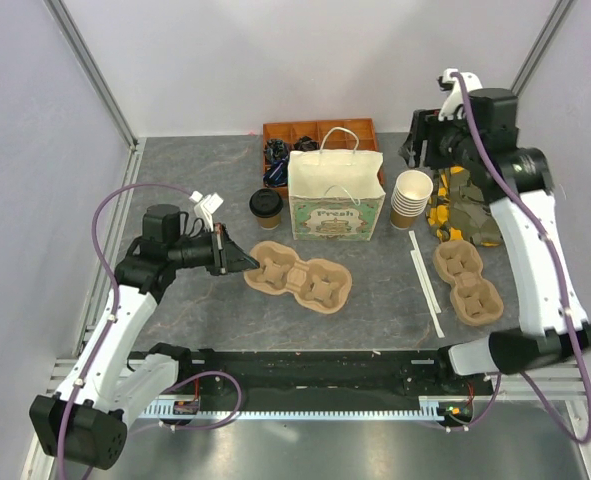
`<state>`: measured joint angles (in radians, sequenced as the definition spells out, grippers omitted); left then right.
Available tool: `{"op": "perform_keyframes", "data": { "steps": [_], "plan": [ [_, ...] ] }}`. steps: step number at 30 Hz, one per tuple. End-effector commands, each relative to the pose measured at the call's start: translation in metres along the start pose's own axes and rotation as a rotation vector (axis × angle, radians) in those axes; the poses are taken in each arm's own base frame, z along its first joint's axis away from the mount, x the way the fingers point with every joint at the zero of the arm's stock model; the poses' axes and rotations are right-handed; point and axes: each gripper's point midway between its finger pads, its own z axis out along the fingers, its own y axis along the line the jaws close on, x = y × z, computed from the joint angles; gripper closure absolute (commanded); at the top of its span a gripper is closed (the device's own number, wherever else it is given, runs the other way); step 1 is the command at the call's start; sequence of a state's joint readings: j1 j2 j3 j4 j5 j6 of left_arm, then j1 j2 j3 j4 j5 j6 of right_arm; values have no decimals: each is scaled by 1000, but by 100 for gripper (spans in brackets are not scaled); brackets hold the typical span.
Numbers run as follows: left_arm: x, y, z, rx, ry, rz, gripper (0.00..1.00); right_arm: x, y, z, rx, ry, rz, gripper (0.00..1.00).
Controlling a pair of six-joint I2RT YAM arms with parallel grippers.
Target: Pack the takeout coffee
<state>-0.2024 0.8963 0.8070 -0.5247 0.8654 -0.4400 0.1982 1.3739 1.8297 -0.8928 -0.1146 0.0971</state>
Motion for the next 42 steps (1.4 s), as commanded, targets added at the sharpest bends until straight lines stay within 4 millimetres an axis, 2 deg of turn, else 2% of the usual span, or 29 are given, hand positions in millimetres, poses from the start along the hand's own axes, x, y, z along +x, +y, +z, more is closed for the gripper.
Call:
{"op": "perform_keyframes", "data": {
  "steps": [1, 6, 11, 15, 19, 20, 25, 29, 33, 34, 35, 38, 39, 40, 41, 42],
  "plan": [
    [-14, -19, -11, 32, -39, 108, 98, 20, 16, 33, -124, 94, 101, 30],
    [-13, -12, -12, 19, -40, 76, 98, 28, 26, 48, -185, 128, 127, 33],
    [-20, -13, -17, -7, -67, 74, 98, 55, 33, 63, -210, 205, 126, 35],
    [-28, -1, -19, -97, -98, 49, 98, 72, 47, 67, -229, 245, 95, 35],
    [-32, -4, -21, -100, -111, 58, 98, 88, 44, 71, -193, 278, 77, 37],
    [-33, -4, -22, -104, -116, 64, 98, 94, 41, 73, -177, 291, 79, 40],
    [-29, -8, -25, -89, -112, 90, 97, 92, 29, 77, -109, 282, 71, 47],
    [-26, -10, -28, -87, -107, 115, 96, 84, 28, 82, -98, 259, 67, 50],
    [-26, -12, -29, -84, -105, 122, 96, 86, 26, 91, -93, 260, 70, 53],
    [-25, -12, -30, -89, -102, 119, 96, 87, 26, 92, -93, 265, 69, 55],
    [-25, -11, -30, -91, -101, 127, 96, 88, 26, 94, -96, 267, 66, 65],
    [-28, -13, -33, -97, -105, 154, 97, 88, 33, 93, -142, 274, 52, 83],
    [-30, -15, -35, -99, -112, 161, 98, 90, 36, 90, -161, 284, 35, 86],
    [-32, -17, -36, -98, -115, 168, 98, 83, 39, 86, -181, 274, 17, 95],
    [-31, -21, -38, -84, -110, 191, 98, 81, 40, 84, -187, 277, -1, 100],
    [-35, -27, -41, -72, -121, 217, 98, 82, 40, 78, -196, 288, -38, 100]
  ]
}}
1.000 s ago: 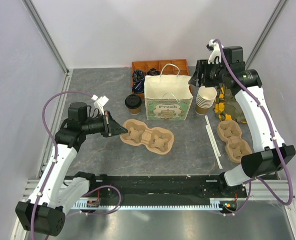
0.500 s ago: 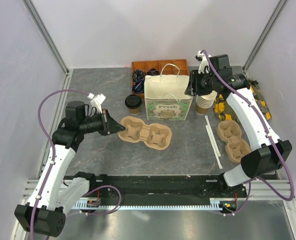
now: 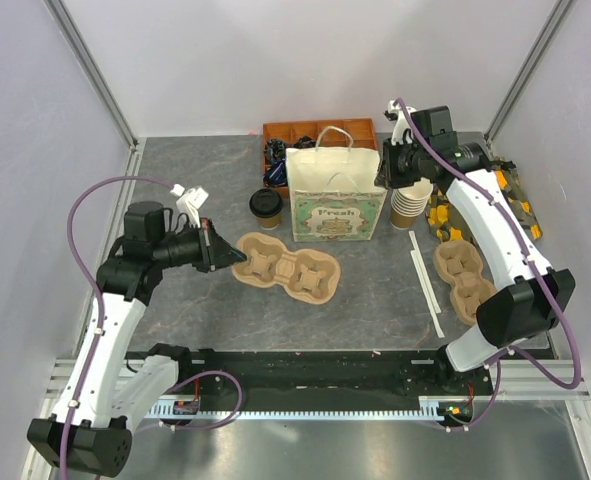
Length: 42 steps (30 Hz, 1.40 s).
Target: Pack the takeout coffee
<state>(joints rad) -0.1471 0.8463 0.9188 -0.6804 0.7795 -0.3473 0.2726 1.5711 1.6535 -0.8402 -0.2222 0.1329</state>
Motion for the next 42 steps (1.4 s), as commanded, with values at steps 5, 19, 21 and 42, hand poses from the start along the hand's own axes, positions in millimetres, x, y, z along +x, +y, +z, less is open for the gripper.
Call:
{"op": "perform_keyframes", "data": {
  "steps": [5, 19, 21, 42],
  "plan": [
    [-30, -48, -36, 89, -74, 344, 98, -32, 23, -60, -79, -105, -269, 100],
    [-48, -126, -111, 166, -133, 1090, 97, -1, 94, -102, -367, -133, -815, 100],
    [-60, -133, -116, 156, -150, 1143, 97, 3, 102, -102, -385, -123, -856, 100],
    [-220, -192, -122, 43, -418, 1407, 98, 18, 134, -79, -346, 14, -716, 100]
  ]
}}
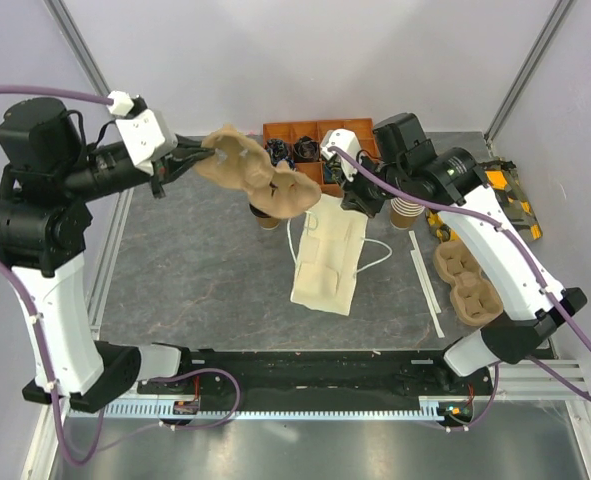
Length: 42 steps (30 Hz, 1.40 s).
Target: Pack the takeout coffee
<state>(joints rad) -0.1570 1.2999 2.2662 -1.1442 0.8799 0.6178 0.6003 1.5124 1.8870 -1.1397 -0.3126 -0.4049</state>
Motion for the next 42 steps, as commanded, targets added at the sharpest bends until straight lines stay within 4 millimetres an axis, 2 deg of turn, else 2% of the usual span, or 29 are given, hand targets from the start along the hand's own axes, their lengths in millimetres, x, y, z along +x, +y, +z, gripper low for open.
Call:
{"op": "perform_keyframes", "data": {
  "steps": [1, 3, 4, 8, 13, 17, 18, 20, 21, 23, 27, 29, 31, 32, 33, 34, 35, 36, 42],
  "plan": [
    [-30, 14, 6, -37, -74, 152, 98, -9, 3, 1, -6, -8, 33, 100],
    [-26, 20, 12, -72, -40, 198, 98, -10, 2, 2, -3, -5, 31, 100],
    [-32, 11, 19, -45, -57, 221, 98, -9, 2, 3, -6, 2, 32, 100],
    [-50, 16, 22, -71, -115, 223, 98, -7, 3, 8, -10, 17, 31, 100],
    [-79, 5, 11, -50, -222, 232, 98, 0, -3, 14, 13, 52, 33, 100],
    [-87, -6, 3, -25, -257, 213, 98, -1, -3, 13, 11, 53, 38, 100],
    [-78, -9, 8, -1, -241, 192, 98, -2, -3, 14, 8, 55, 40, 100],
    [-68, -21, 5, 29, -223, 234, 98, -5, -5, 12, 14, 47, 36, 100],
    [-51, -27, 15, 58, -191, 224, 98, -5, -5, 13, 13, 52, 36, 100],
    [-39, -31, 18, 76, -157, 237, 98, -7, -5, 12, 12, 48, 32, 100],
    [-34, -45, 24, 122, -137, 281, 98, -4, -5, 15, 2, 68, 29, 100],
    [-32, -45, 28, 117, -113, 309, 98, -3, -5, 17, -1, 77, 26, 100],
    [-31, -57, 32, 158, -102, 334, 98, -3, -6, 18, -1, 83, 26, 100],
    [-30, -53, 32, 133, -75, 350, 98, -2, -7, 19, -3, 89, 26, 100],
    [-27, -64, 38, 176, -60, 352, 98, -2, -7, 20, -3, 92, 25, 100],
    [-25, -67, 40, 180, -48, 380, 98, -1, -8, 20, -1, 94, 25, 100],
    [-18, -63, 42, 158, -1, 401, 98, -1, -8, 21, -1, 99, 22, 100],
    [-18, -74, 46, 189, 5, 422, 98, 1, -7, 21, -3, 105, 24, 100],
    [6, -82, 53, 190, 128, 513, 98, -3, -8, 18, -2, 93, 1, 100]
  ]
}}
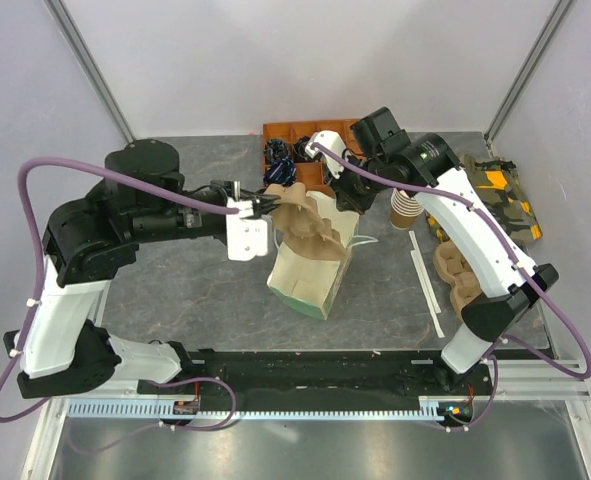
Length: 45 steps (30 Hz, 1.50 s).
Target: Pack the takeout coffee
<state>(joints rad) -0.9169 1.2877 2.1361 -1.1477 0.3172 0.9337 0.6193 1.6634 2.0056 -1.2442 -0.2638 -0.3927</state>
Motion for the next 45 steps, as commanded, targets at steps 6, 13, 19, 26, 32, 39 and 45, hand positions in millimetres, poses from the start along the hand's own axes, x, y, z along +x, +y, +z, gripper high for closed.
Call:
{"op": "perform_keyframes", "data": {
  "steps": [6, 13, 19, 26, 32, 39, 45],
  "plan": [
    [28, 2, -6, -36, 175, 153, 98, -19, -2, -17, 18, -68, -57, 100],
    [33, -17, 8, 25, 208, 212, 98, -24, 5, -21, -6, -97, -69, 100],
    [2, -16, -7, 8, 70, 197, 98, -14, 1, -18, 28, -83, -84, 100],
    [13, -27, -13, 46, 116, 182, 98, -22, 3, -27, 39, -157, -145, 100],
    [25, -23, -12, 21, 170, 200, 98, -23, 7, -32, 43, -199, -183, 100],
    [27, -16, 3, -14, 179, 182, 98, -24, 11, -31, 26, -195, -150, 100],
    [39, -25, 30, 9, 208, 212, 98, -20, 25, -32, -8, -182, -149, 100]
  ]
}}
